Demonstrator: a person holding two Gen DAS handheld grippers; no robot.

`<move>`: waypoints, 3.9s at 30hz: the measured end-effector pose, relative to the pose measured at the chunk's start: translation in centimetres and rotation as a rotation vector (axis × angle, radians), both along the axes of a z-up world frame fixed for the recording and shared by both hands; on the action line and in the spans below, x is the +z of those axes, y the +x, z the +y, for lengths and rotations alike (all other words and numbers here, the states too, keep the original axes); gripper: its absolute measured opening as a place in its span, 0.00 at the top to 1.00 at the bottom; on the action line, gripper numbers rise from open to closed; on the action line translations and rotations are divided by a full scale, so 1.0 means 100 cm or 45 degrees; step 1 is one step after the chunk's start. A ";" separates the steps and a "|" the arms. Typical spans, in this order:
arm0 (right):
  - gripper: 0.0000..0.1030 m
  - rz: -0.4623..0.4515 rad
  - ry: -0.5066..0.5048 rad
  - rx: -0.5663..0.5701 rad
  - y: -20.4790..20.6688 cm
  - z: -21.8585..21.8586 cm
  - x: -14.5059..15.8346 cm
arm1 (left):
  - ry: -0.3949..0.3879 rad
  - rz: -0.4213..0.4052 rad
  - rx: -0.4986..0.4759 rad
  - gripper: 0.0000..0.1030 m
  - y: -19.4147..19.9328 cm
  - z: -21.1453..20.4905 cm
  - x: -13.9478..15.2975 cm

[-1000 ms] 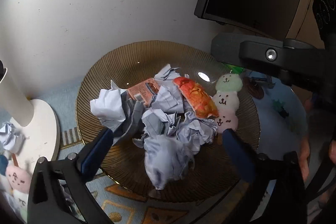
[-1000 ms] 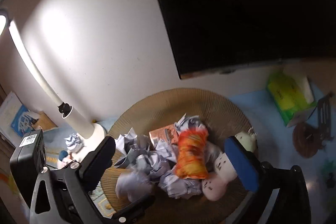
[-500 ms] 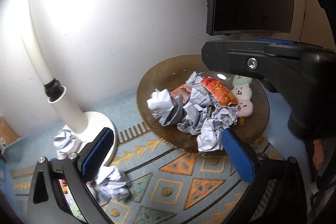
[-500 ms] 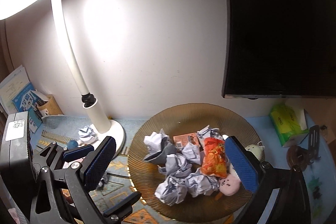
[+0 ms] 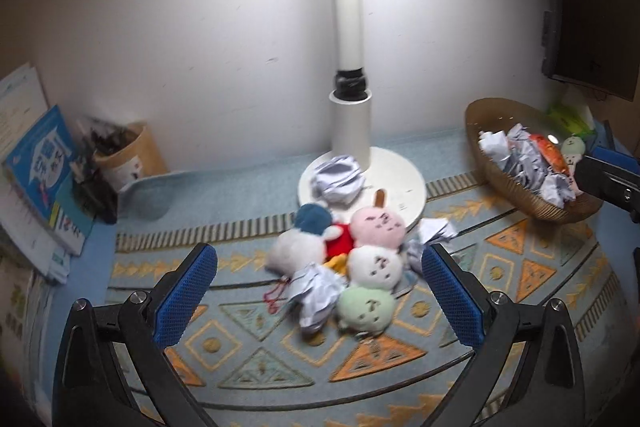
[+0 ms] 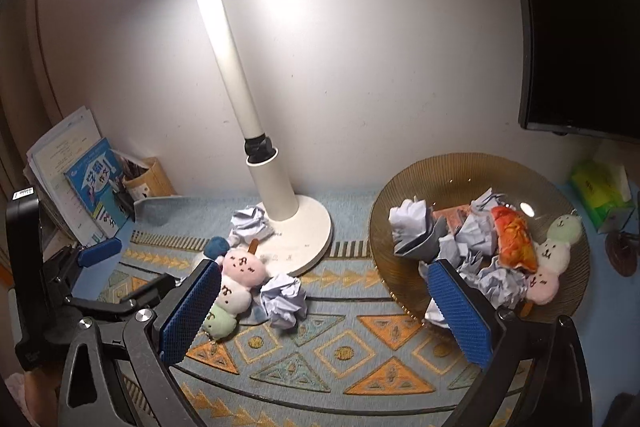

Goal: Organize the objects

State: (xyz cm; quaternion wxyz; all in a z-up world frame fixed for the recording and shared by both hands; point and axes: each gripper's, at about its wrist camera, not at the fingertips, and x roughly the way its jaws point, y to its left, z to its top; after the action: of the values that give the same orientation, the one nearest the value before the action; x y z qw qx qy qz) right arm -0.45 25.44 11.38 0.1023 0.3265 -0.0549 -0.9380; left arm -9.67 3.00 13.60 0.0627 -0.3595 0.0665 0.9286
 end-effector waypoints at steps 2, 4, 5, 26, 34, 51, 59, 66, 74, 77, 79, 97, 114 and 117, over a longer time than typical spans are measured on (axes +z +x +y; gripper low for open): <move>0.00 -0.039 0.012 0.006 0.001 -0.007 -0.018 | 0.013 -0.038 0.048 0.00 0.000 -0.020 -0.021; 0.00 -0.084 0.030 0.012 -0.001 -0.013 -0.037 | 0.023 -0.077 0.087 0.00 0.001 -0.035 -0.043; 0.00 -0.107 0.043 0.015 -0.002 -0.016 -0.047 | 0.031 -0.095 0.096 0.00 0.002 -0.042 -0.050; 0.00 -0.301 0.294 0.195 -0.007 -0.060 -0.139 | 0.073 -0.260 0.049 0.00 -0.004 -0.051 -0.110; 0.00 -0.301 0.295 0.196 -0.007 -0.060 -0.140 | 0.075 -0.260 0.053 0.00 -0.004 -0.049 -0.113; 0.00 -0.301 0.296 0.196 -0.007 -0.060 -0.139 | 0.075 -0.260 0.054 0.00 -0.003 -0.048 -0.113; 0.00 -0.301 0.296 0.196 -0.006 -0.060 -0.139 | 0.075 -0.260 0.055 0.00 -0.003 -0.048 -0.113; 0.00 -0.301 0.296 0.196 -0.007 -0.061 -0.139 | 0.075 -0.260 0.055 0.00 -0.003 -0.048 -0.113; 0.00 -0.302 0.296 0.196 -0.006 -0.061 -0.139 | 0.075 -0.260 0.055 0.00 -0.003 -0.048 -0.113; 0.00 -0.302 0.296 0.196 -0.006 -0.061 -0.139 | 0.075 -0.260 0.056 0.00 -0.003 -0.048 -0.113; 0.00 -0.302 0.296 0.197 -0.006 -0.061 -0.138 | 0.075 -0.260 0.056 0.00 -0.003 -0.048 -0.113; 0.00 -0.252 -0.063 0.264 -0.030 -0.030 -0.112 | 0.503 -0.181 0.011 0.01 -0.015 -0.052 -0.082; 0.55 -0.272 -0.104 0.285 -0.075 -0.056 -0.130 | 0.575 -0.124 0.062 0.68 -0.040 -0.045 -0.092; 0.55 -0.284 -0.201 0.282 -0.068 -0.046 -0.125 | 0.579 -0.078 0.071 0.68 -0.032 -0.050 -0.081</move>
State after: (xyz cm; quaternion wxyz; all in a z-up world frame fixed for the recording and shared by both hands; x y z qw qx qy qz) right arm -7.27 20.86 -1.10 0.2234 0.4237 -0.1031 -0.8717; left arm -12.88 -1.98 5.55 0.1185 -0.3657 -0.1562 0.9098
